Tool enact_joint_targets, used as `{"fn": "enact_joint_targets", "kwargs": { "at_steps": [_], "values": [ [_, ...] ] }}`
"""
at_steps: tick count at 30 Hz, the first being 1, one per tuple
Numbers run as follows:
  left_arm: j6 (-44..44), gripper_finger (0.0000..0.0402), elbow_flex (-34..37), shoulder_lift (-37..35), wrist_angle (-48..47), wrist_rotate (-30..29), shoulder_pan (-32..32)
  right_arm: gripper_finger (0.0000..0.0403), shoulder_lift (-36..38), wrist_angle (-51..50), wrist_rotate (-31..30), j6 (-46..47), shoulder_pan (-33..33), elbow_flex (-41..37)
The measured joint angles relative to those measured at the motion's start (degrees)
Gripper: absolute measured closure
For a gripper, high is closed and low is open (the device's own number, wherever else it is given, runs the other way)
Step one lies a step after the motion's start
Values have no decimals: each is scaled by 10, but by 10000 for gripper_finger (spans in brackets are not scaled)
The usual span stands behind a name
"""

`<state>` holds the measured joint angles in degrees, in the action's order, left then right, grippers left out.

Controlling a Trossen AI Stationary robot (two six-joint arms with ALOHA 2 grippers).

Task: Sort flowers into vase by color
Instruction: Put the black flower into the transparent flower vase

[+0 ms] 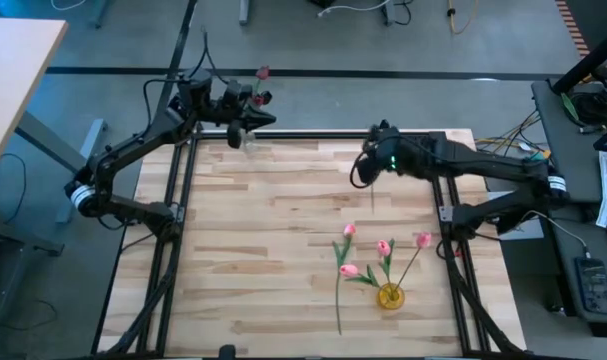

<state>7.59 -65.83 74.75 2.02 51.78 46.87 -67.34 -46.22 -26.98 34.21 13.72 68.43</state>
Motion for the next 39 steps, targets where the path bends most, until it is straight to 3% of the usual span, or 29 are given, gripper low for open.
{"fn": "enact_joint_targets", "kwargs": {
  "at_steps": [7,13,22,29,39],
  "values": [
    [-26,402,2,-26,-26,-31,21,390,-76,185,82,-172,32,44],
    [-43,402,4,-62,-33,-19,64,390,-199,246,93,-239,32,162],
    [-76,402,4,-91,-143,93,138,390,-354,254,146,-291,38,385],
    [-146,377,5,-91,-255,97,131,391,-430,221,165,-308,40,532],
    [-154,297,4,-74,-205,62,86,391,-484,196,185,-313,40,647]
  ]
}}
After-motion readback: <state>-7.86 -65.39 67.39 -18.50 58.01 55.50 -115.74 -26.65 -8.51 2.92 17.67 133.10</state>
